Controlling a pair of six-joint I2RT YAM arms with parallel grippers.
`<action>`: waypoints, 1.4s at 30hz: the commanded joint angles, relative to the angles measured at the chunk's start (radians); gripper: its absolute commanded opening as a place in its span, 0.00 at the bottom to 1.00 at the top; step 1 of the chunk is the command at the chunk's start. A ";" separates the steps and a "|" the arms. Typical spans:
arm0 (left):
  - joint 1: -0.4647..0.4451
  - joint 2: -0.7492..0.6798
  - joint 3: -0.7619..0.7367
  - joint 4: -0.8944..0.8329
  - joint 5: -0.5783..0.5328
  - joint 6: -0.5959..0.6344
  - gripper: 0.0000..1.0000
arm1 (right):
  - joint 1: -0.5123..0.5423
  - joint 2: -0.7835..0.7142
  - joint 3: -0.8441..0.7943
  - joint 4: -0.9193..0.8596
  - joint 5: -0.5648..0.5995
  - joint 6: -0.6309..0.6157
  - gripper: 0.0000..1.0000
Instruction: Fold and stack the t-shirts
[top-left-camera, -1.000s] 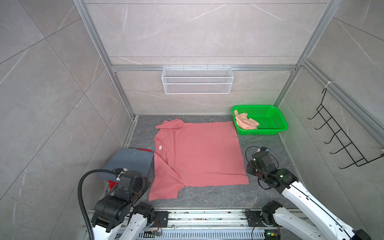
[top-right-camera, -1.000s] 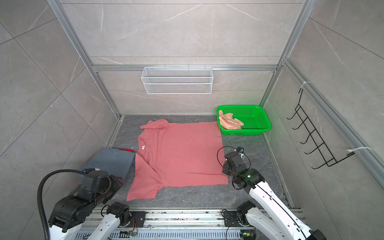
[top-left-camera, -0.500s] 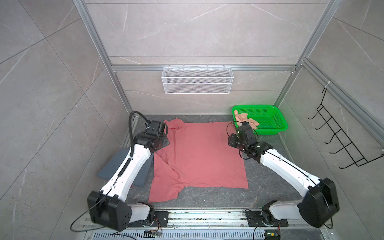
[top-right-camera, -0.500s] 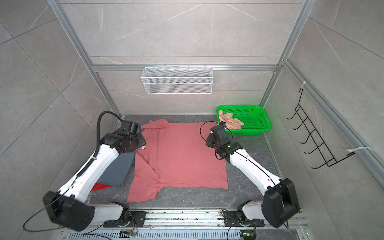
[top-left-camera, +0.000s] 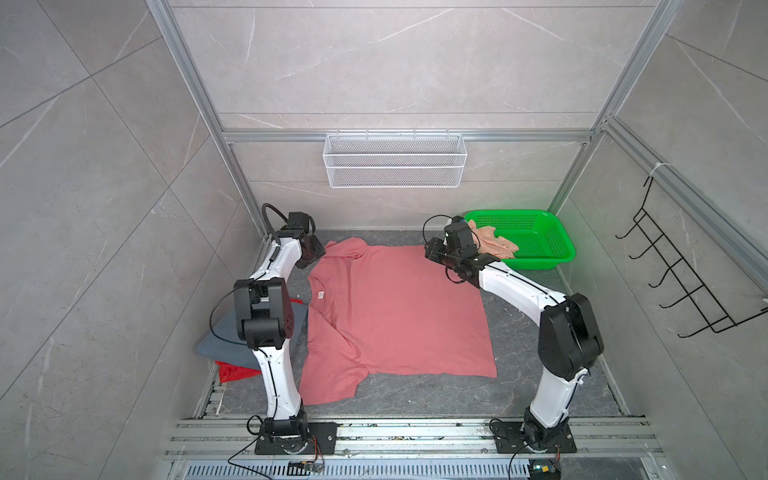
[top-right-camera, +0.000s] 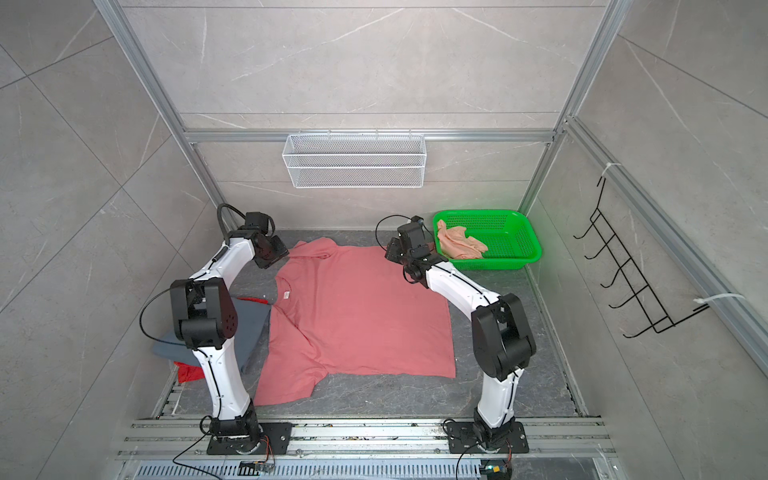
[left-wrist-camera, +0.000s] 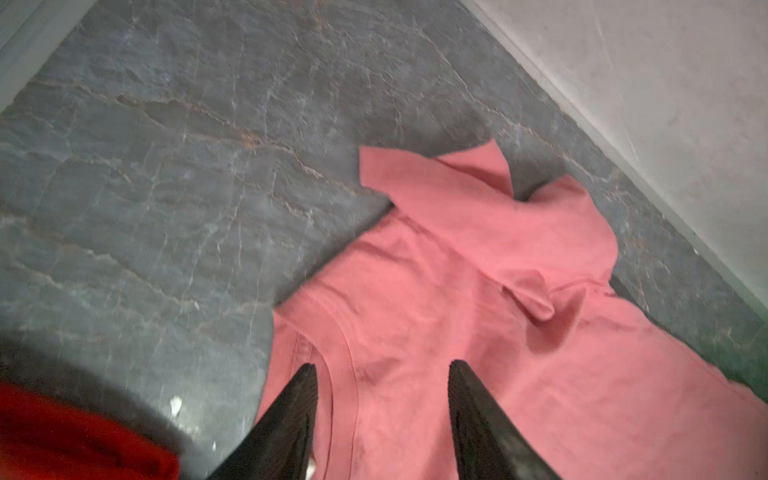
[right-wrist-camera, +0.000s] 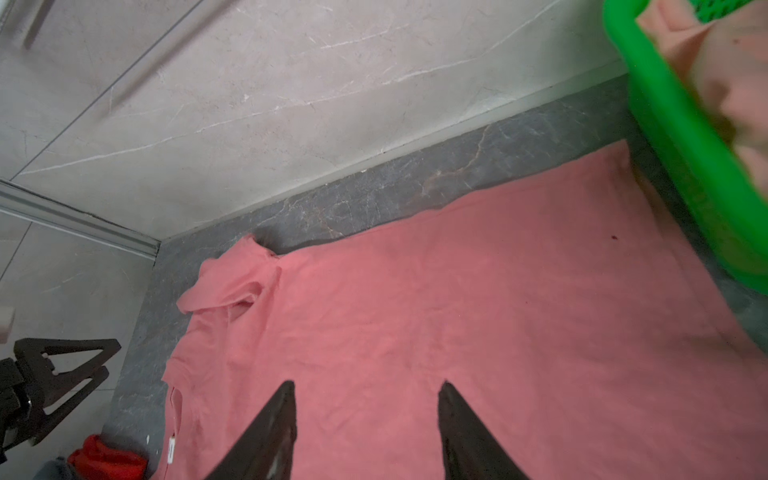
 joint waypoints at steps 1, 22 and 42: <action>0.039 0.069 0.096 0.033 0.082 -0.008 0.54 | -0.013 0.113 0.109 0.019 0.019 0.011 0.56; 0.084 0.365 0.288 0.140 0.216 -0.097 0.44 | -0.115 0.559 0.546 0.013 0.072 0.097 0.60; 0.084 0.134 0.148 0.373 0.263 -0.071 0.00 | -0.186 0.858 1.139 -0.511 0.378 -0.005 0.61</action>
